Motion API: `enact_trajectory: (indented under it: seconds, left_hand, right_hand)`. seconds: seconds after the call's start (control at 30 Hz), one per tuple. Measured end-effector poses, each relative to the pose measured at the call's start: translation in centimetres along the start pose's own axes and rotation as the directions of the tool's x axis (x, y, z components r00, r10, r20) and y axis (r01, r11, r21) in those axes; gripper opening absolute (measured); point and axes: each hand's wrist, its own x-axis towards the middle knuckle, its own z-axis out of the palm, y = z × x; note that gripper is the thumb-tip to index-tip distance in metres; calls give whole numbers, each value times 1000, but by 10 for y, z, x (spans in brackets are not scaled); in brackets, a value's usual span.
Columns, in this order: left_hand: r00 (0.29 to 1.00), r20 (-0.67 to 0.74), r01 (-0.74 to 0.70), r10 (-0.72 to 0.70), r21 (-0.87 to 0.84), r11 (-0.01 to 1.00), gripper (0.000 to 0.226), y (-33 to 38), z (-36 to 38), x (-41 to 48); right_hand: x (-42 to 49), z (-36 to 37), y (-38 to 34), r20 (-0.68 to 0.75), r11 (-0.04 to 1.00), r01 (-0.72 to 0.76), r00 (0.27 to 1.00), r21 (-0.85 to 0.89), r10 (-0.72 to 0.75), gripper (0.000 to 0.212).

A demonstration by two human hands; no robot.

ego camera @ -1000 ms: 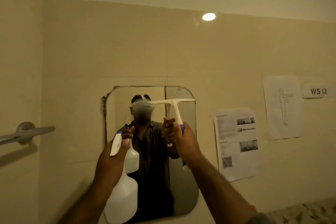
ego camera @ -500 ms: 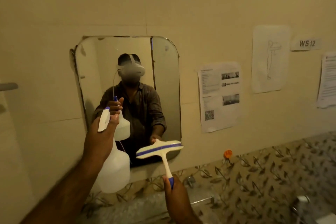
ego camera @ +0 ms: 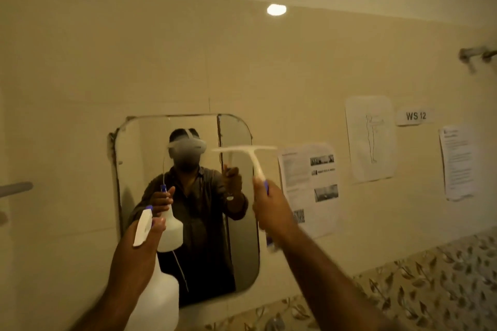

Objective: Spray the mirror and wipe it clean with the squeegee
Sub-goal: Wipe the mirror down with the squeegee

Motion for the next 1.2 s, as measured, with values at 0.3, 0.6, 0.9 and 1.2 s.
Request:
enact_trajectory:
  seconds: [0.3, 0.6, 0.9, 1.2]
  left_hand:
    - [1000, -18, -4, 3, -36, 999, 68, 3, -4, 25]
    - [998, -31, -47, 47, -6, 999, 51, -15, 7, 17]
    - [1000, 23, -4, 3, 41, 999, 48, -39, 36, -4]
    - [998, -60, -8, 12, 69, 998, 47, -44, 0, -4]
  right_hand:
    - [71, -3, -36, -43, 992, 93, 994, -86, -97, 26]
    - [-4, -3, 116, -66, 976, -88, 995, -198, 76, 27]
    - [-110, 1, 244, -94, 828, -467, 882, -311, 462, 32]
    - [-82, 4, 136, -5, 958, -178, 983, -225, 181, 32]
